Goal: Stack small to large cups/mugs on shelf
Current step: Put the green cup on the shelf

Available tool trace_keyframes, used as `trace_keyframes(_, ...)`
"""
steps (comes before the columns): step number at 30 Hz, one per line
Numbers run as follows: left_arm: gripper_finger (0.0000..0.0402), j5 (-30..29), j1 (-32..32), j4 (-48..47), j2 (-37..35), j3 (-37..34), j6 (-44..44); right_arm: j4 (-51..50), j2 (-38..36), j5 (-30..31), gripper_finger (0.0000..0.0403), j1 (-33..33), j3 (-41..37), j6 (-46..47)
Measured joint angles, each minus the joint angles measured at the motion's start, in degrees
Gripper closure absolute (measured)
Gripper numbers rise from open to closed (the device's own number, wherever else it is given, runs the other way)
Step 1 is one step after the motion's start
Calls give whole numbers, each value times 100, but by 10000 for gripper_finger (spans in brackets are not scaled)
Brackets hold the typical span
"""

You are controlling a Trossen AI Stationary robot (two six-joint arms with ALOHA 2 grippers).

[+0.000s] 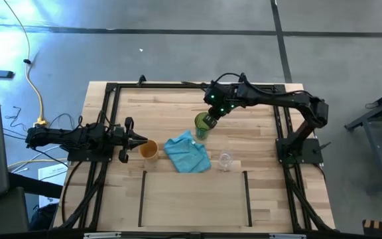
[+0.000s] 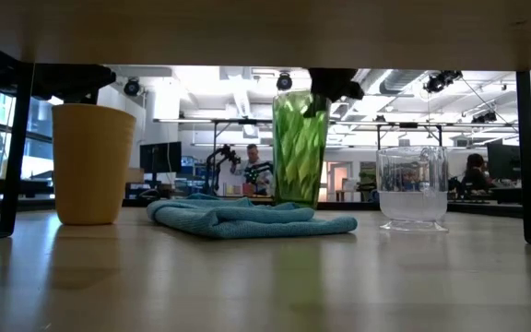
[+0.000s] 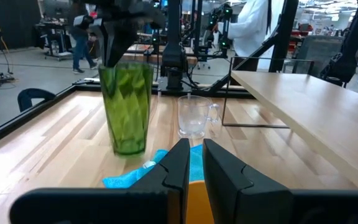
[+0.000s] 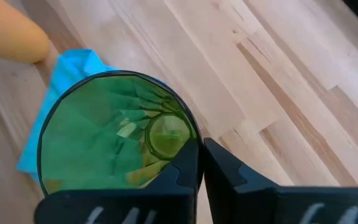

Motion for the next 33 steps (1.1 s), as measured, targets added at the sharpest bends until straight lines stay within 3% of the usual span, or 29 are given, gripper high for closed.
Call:
trace_keyframes(6,367,0,1,0,0,0,0,-865,-271,-1,402,-3,461,-22)
trace_keyframes(19,367,0,1,0,0,0,0,-3030,-282,196,403,189,2845,289)
trace_keyframes(24,366,0,0,0,0,0,0,-3731,-282,195,403,574,3056,741)
trace_keyframes(33,367,0,2,4,0,0,-9,-3689,-251,181,403,1563,3055,1320)
